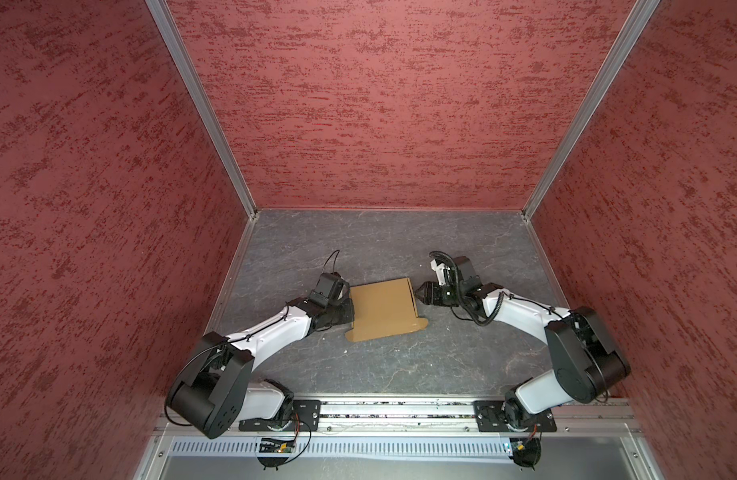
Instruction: Fold the paper box
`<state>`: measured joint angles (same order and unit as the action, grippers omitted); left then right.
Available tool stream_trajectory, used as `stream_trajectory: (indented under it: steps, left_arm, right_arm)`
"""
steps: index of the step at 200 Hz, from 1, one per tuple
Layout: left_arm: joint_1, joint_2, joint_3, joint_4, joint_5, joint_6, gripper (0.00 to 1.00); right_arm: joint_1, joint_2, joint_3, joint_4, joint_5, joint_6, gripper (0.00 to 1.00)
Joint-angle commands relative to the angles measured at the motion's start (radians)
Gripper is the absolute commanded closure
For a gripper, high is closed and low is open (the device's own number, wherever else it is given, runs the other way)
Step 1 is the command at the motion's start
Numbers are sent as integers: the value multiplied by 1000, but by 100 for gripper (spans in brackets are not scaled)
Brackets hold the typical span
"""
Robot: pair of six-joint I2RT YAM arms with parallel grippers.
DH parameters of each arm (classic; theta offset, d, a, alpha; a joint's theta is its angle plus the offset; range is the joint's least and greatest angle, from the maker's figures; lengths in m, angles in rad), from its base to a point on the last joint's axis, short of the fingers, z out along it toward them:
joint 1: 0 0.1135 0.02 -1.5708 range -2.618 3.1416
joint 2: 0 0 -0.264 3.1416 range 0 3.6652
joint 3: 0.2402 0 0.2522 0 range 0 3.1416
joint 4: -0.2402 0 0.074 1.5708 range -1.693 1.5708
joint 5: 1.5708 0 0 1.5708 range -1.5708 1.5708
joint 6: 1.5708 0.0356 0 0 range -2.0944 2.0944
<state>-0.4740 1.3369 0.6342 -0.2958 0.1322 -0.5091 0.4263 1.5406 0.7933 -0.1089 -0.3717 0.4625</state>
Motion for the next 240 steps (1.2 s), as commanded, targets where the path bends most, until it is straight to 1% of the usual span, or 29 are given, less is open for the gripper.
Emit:
stream_trajectory:
  steps: [1, 56, 101, 159, 240]
  left_arm:
    - [12, 5, -36, -73, -37, 20, 88]
    - [15, 5, -37, -69, -34, 22, 88]
    - [14, 6, -36, -68, -36, 23, 88]
    - [15, 15, -33, -67, -32, 24, 88]
    - [13, 55, -3, -57, -29, 30, 89]
  right_arm:
    - [-10, 12, 27, 26, -56, -5, 37]
    - [-12, 15, 13, 81, -142, 1, 33]
    - [-12, 55, 3, 149, -201, 32, 33]
    - [-10, 108, 12, 236, -308, 71, 33]
    - [24, 163, 57, 241, -330, 74, 38]
